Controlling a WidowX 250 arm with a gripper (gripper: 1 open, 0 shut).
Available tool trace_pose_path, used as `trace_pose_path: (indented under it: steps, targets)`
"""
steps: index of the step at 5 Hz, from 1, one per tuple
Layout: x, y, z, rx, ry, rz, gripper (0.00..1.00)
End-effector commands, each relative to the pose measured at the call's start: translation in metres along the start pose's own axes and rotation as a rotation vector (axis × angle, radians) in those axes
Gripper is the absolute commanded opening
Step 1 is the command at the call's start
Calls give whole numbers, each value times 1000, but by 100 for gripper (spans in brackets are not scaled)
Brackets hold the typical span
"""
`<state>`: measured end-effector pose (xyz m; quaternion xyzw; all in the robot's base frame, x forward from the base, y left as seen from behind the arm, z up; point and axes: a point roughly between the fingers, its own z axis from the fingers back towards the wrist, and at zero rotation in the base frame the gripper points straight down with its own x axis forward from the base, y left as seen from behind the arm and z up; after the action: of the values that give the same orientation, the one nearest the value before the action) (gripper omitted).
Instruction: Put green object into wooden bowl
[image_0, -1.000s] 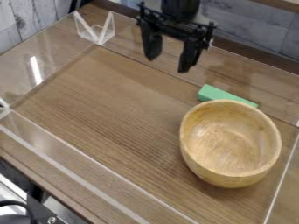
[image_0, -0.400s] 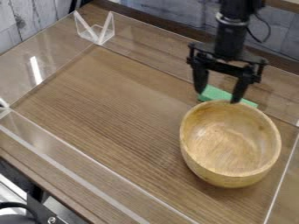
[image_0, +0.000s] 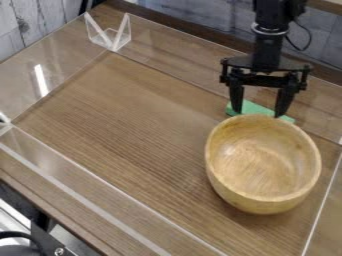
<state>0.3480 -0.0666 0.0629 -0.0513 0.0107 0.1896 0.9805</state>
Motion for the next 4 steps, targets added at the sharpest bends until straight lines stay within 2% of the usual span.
trace_pose_path:
  steps: [1, 2, 3, 4]
  targets:
    - [10, -8, 18, -62, -70, 157, 100]
    - [12, -13, 21, -93, -85, 302, 100]
    - [18, -2, 9, -120, -98, 467, 100]
    - [23, 9, 0, -141, -104, 590, 100]
